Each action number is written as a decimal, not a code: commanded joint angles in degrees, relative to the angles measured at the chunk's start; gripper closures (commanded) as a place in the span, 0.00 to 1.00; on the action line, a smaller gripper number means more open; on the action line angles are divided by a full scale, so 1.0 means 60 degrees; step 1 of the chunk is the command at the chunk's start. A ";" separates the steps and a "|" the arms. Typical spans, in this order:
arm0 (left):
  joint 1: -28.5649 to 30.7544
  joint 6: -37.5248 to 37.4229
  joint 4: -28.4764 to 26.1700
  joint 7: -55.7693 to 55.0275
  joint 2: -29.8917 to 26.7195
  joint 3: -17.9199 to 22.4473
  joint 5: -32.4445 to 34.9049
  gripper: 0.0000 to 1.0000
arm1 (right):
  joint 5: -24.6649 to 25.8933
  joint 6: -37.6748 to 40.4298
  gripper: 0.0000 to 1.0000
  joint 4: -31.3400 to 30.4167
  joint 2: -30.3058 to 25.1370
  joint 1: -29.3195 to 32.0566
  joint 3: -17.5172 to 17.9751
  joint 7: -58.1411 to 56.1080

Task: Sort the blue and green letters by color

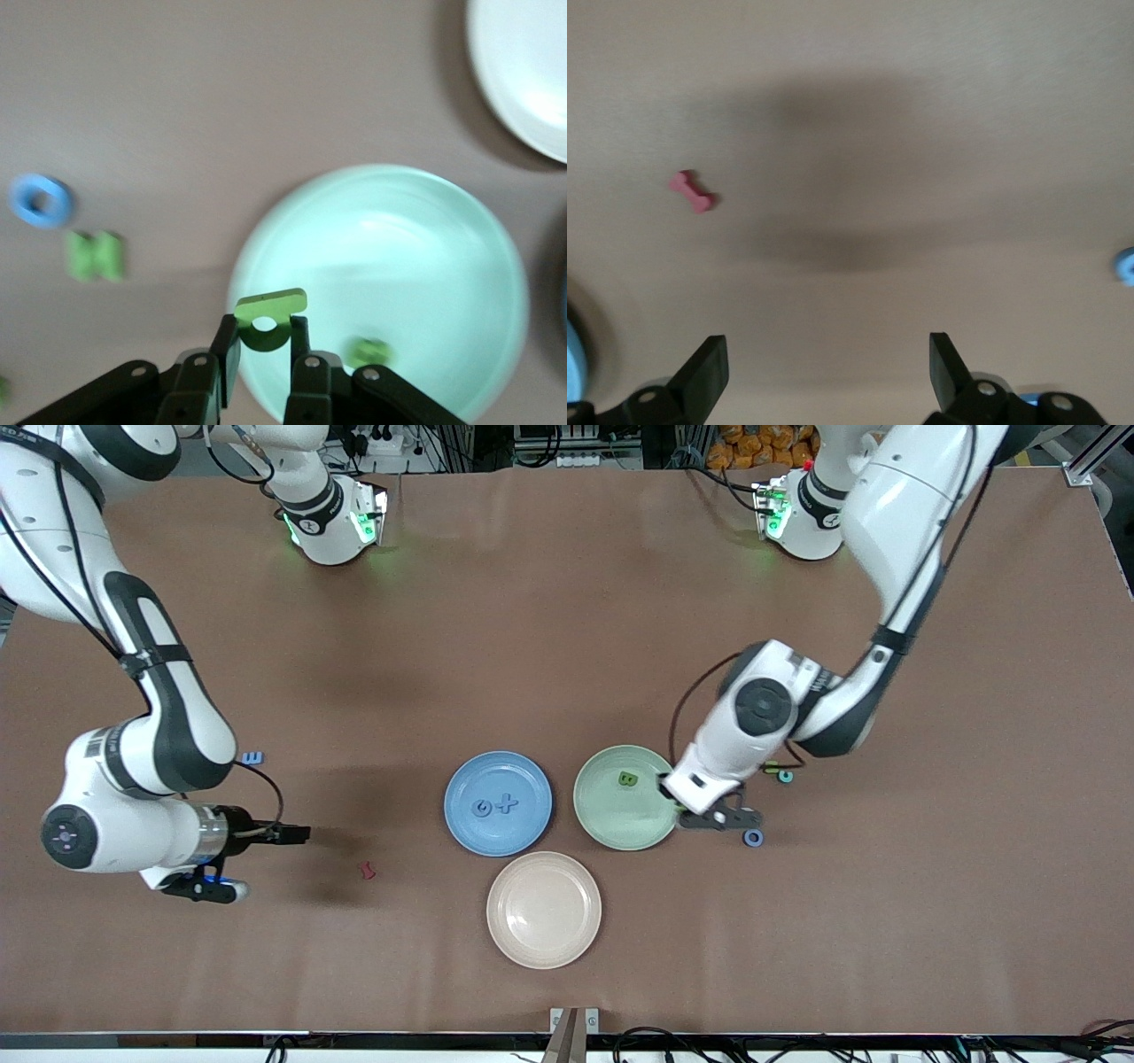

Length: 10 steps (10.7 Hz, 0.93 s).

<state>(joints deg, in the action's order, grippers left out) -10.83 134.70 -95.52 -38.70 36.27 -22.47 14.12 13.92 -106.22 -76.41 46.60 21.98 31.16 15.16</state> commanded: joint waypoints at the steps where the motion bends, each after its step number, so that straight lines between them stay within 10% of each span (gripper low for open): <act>1: -0.1270 -0.0068 0.0830 -0.1883 0.0531 0.0068 0.0181 0.96 | 0.0404 0.0140 0.00 -0.0141 -0.0150 0.0817 0.0212 -0.1336; 2: -0.1272 0.0005 0.0846 -0.1799 0.0620 0.0068 0.0239 0.01 | 0.0869 0.0140 0.00 -0.0141 -0.0150 0.1051 0.0227 -0.1746; 10: 0.1070 -0.0667 -0.0191 0.1938 0.0050 0.0112 0.0488 0.00 | 0.1870 -0.0446 0.00 -0.0171 0.0099 0.1610 -0.0242 -0.3508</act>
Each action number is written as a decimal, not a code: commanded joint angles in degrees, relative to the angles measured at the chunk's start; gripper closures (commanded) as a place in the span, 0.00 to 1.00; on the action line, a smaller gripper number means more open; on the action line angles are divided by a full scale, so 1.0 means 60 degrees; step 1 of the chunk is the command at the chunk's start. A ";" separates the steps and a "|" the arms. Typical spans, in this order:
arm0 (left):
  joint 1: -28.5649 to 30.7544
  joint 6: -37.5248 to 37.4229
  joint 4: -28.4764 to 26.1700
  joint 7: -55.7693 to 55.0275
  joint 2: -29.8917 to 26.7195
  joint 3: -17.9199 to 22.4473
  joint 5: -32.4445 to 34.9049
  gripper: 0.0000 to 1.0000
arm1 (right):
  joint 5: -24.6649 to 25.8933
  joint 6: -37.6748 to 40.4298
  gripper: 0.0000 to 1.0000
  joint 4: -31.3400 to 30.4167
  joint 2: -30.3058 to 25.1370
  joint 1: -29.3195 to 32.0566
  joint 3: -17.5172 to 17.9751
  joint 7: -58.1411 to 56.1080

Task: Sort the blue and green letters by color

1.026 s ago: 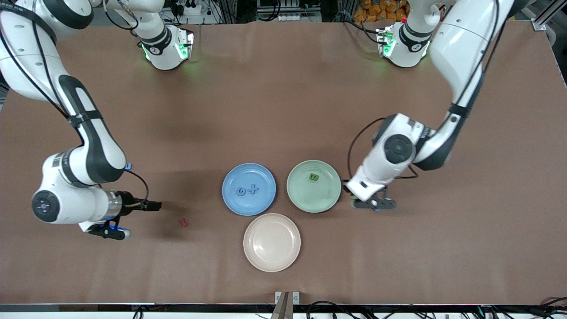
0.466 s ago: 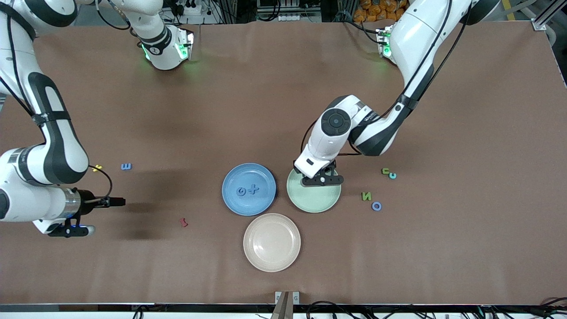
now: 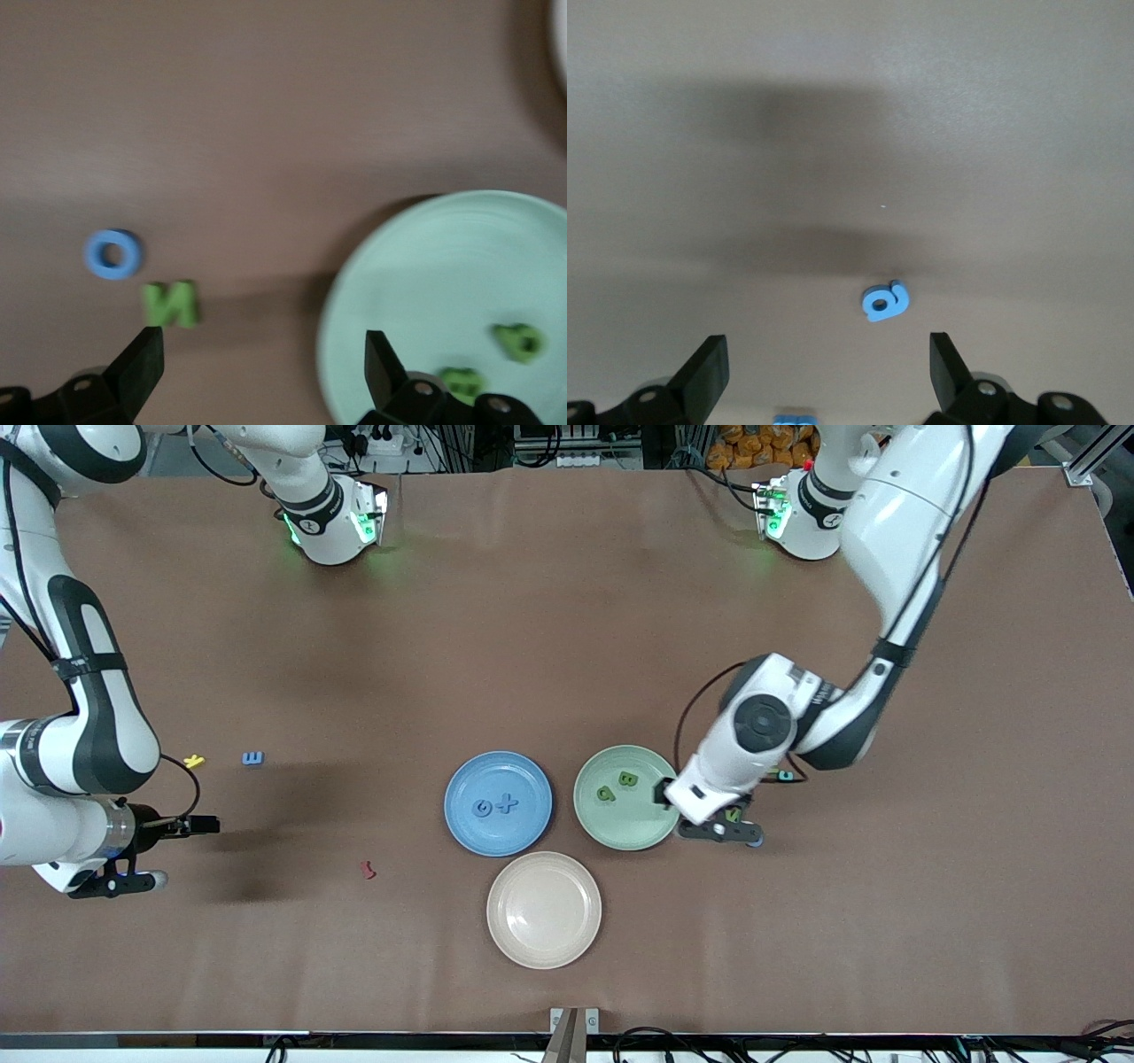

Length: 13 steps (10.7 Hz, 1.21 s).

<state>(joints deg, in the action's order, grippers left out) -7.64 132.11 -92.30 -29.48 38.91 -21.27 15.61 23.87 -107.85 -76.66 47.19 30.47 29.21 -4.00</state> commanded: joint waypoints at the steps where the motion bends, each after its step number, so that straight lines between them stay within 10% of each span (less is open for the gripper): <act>1: 0.0701 -0.0265 -0.0861 0.0460 -0.0377 -0.0087 0.0531 0.00 | 0.0211 -0.0174 0.00 -0.0128 0.0016 0.0196 0.0082 -0.0330; 13: 0.1420 0.0845 -0.1536 0.0240 0.0179 -0.0161 -0.0579 0.00 | 0.0168 -0.1800 0.00 -0.0215 0.0660 0.0108 -0.0489 -0.2029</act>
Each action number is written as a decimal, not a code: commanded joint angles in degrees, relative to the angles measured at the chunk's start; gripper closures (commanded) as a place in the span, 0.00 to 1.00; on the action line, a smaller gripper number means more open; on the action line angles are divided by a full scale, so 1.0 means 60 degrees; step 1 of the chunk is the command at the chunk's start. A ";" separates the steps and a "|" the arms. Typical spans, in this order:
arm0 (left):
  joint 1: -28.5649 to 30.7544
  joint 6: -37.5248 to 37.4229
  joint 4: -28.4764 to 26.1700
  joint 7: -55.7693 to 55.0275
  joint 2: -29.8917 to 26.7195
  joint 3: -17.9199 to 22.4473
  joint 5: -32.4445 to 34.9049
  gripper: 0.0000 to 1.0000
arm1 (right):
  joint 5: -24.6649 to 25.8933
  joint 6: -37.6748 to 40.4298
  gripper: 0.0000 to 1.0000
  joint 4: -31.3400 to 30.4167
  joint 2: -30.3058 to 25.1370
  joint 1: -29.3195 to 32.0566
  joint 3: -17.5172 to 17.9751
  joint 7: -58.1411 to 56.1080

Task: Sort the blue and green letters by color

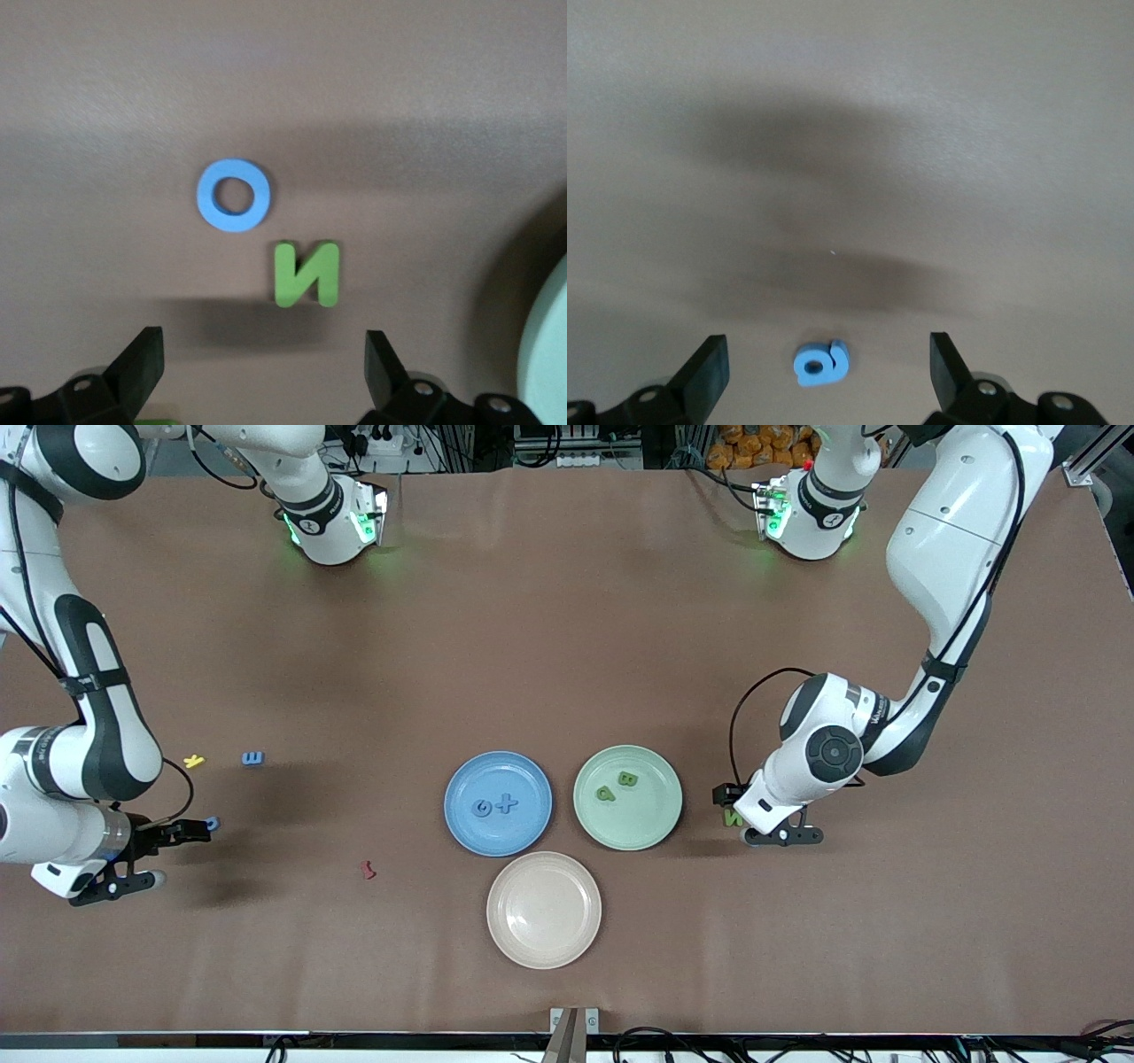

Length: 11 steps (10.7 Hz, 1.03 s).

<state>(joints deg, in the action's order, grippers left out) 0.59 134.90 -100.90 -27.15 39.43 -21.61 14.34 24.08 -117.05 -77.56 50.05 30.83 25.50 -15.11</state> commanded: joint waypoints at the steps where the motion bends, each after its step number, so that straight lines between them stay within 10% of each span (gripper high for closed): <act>1: -0.0024 0.0528 -0.0088 -0.0148 0.0195 -0.0105 -0.0384 0.00 | 0.0103 -0.0195 0.00 -0.0110 0.0242 0.0032 0.0130 -0.0149; 11: -0.0362 0.0705 0.0278 -0.0104 0.0474 0.0085 0.0800 0.06 | 0.0703 -0.1103 0.00 -0.1633 0.0110 0.0471 0.0086 -0.0207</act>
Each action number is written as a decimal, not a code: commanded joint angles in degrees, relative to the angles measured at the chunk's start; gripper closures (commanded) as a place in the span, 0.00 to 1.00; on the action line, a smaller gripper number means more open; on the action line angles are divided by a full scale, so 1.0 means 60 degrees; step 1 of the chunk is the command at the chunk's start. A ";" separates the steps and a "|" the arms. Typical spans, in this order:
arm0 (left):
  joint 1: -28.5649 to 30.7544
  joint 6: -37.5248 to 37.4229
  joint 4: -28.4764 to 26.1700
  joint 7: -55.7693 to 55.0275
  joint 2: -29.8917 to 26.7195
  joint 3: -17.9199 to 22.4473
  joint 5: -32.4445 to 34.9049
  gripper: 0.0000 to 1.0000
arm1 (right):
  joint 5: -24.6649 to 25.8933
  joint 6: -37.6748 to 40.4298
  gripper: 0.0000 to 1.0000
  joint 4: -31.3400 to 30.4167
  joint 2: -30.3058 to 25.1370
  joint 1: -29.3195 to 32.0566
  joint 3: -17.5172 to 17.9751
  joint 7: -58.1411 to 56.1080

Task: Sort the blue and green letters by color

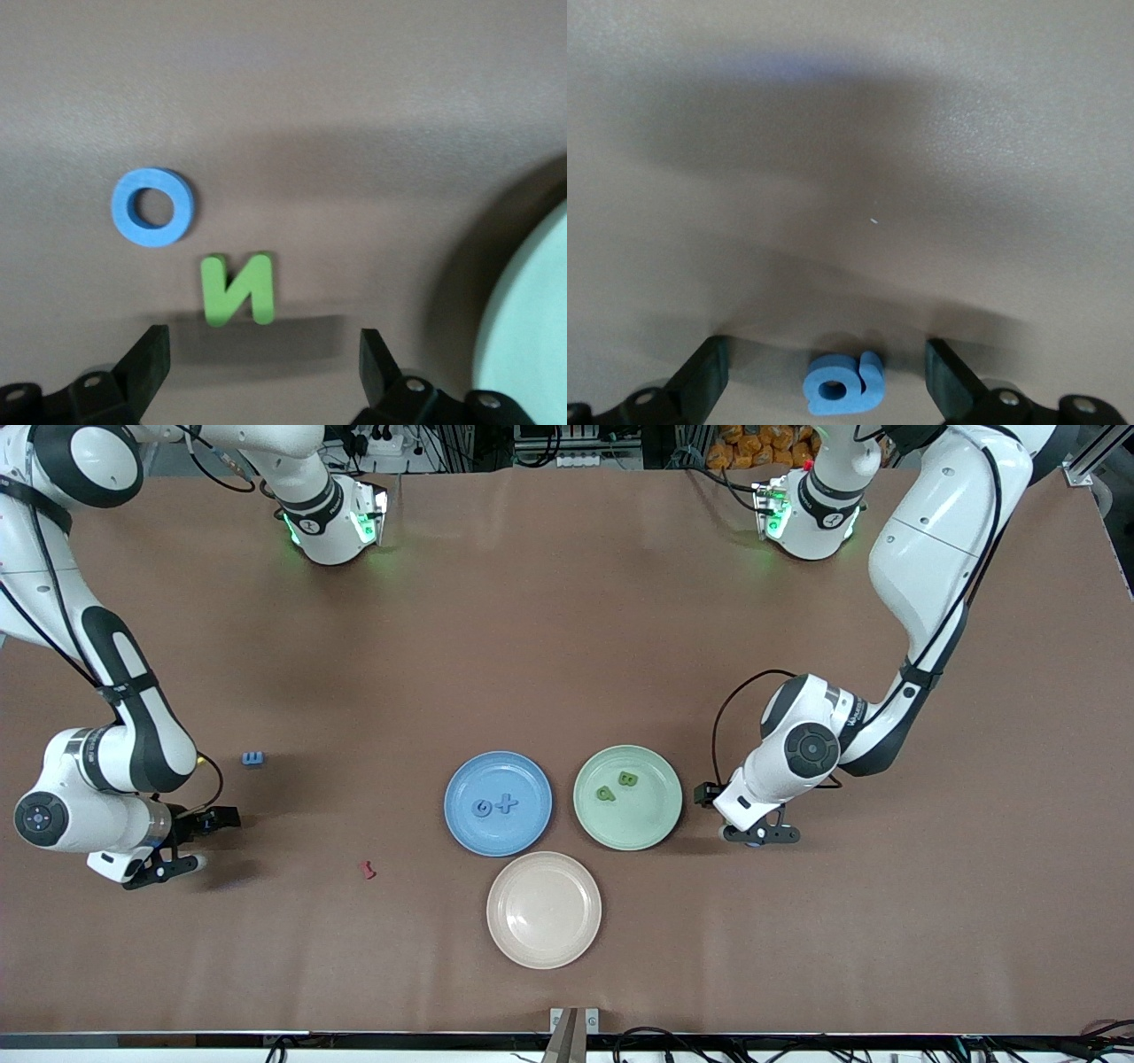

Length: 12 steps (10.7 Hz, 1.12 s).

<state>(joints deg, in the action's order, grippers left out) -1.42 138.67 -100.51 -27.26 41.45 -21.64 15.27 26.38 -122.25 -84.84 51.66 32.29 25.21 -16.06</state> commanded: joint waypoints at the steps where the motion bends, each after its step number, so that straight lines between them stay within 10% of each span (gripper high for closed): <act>1: -0.0026 0.0076 0.0228 -0.0086 0.0195 0.0121 0.0779 0.06 | 0.0319 -0.0236 0.00 -0.0465 -0.0158 0.0229 0.0134 -0.0049; 7: -0.0026 0.0076 0.0448 -0.0071 0.0342 0.0121 0.0780 0.13 | 0.0642 -0.0337 0.00 -0.0641 -0.0582 0.0434 0.0193 -0.0005; 12: -0.0026 0.0076 0.0448 0.0031 0.0386 0.0194 0.1071 0.83 | 0.0627 -0.0440 0.00 -0.0714 -0.0583 0.0404 0.0222 0.0639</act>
<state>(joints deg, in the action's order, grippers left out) -1.36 138.86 -98.74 -27.10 42.73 -20.84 19.09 28.99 -123.93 -86.34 49.82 33.61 25.49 -14.78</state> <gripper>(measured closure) 0.463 0.000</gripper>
